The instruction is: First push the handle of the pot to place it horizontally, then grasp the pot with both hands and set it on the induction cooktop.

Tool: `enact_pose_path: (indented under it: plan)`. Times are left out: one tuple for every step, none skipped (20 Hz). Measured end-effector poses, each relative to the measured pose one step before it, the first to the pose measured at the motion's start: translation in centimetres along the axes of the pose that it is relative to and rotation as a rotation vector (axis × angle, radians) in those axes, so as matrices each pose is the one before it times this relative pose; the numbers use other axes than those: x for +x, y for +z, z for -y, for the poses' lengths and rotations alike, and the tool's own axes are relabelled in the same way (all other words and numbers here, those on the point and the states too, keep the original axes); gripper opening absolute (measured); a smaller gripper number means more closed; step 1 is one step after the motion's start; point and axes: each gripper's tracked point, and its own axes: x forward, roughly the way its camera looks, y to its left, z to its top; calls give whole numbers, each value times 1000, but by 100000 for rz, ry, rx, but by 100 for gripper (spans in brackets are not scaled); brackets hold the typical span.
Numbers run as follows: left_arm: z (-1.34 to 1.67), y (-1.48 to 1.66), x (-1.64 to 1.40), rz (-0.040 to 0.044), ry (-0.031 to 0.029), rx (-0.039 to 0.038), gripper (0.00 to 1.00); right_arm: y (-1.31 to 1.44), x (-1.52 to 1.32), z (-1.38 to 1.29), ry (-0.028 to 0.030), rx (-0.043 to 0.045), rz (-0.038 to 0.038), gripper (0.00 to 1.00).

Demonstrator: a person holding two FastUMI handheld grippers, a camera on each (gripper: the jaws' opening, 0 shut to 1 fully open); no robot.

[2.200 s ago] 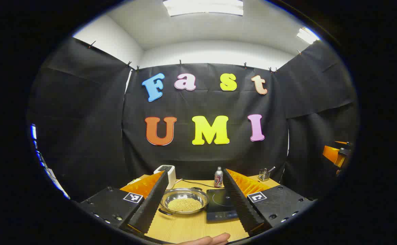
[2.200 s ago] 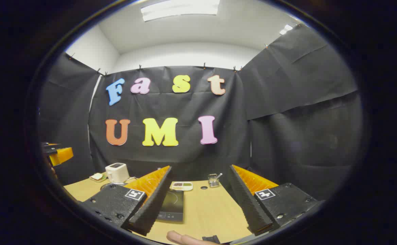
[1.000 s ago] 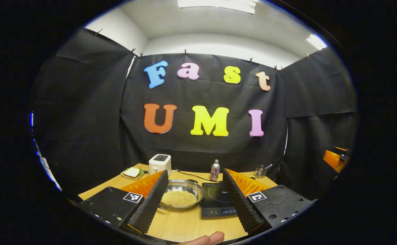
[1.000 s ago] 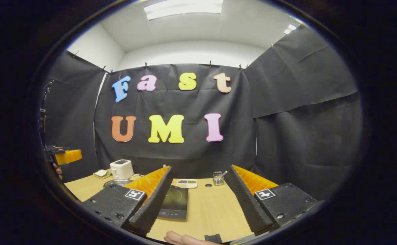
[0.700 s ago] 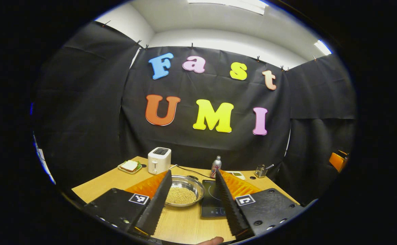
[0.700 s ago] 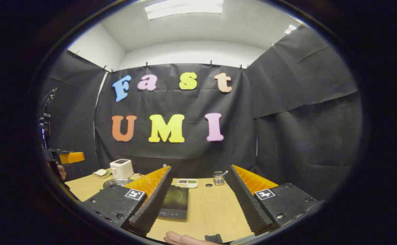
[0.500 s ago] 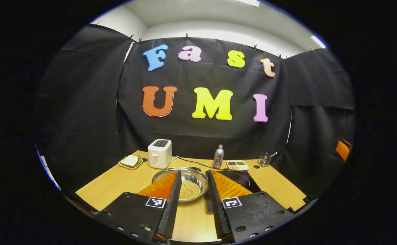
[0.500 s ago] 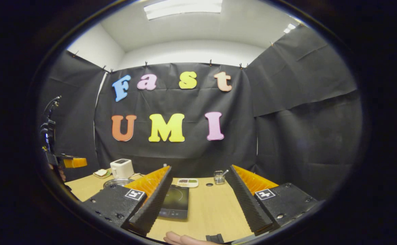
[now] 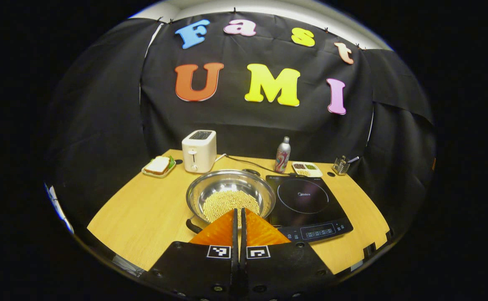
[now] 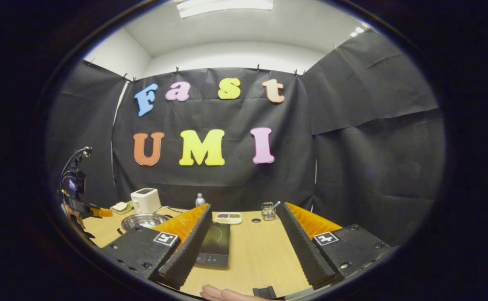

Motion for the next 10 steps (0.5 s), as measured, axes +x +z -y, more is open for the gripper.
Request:
enact_pose_path:
  plan:
    - [-309, -708, 931, -2707, 296, -140, 0, -260, 508, -13, -205, 145, -669, 100]
    - [-284, -1065, 856, -3545, -689, -313, 0, -470, 547, -71, -145, -130, -904, 100]
    - [-19, -1135, 781, -3512, -1447, -184, 0, -430, 558, -90, -51, -198, -1204, 100]
    - [-99, -969, 746, -3193, -933, -473, 0, -637, 515, -61, -413, 318, -1804, 100]
    - [-285, -742, 890, -3165, 472, 245, 0, -557, 396, -73, -265, 744, -1957, 100]
    - [-466, -878, 693, -2605, 866, 333, 0, -306, 282, -366, 367, 676, -1101, 100]
    - [-312, -555, 632, -2120, 317, 85, 0, -170, 394, -314, 529, 249, -630, 100]
    - [13, -482, 482, -1500, -555, -237, 0, -271, 316, -144, 84, -296, -767, 100]
    - [34, -297, 575, -1198, -1073, -763, 0, -261, 355, -95, -44, -753, -570, 100]
    - [-35, -265, 530, -1107, -1266, -819, 0, -255, 309, -143, -13, -685, -158, 100]
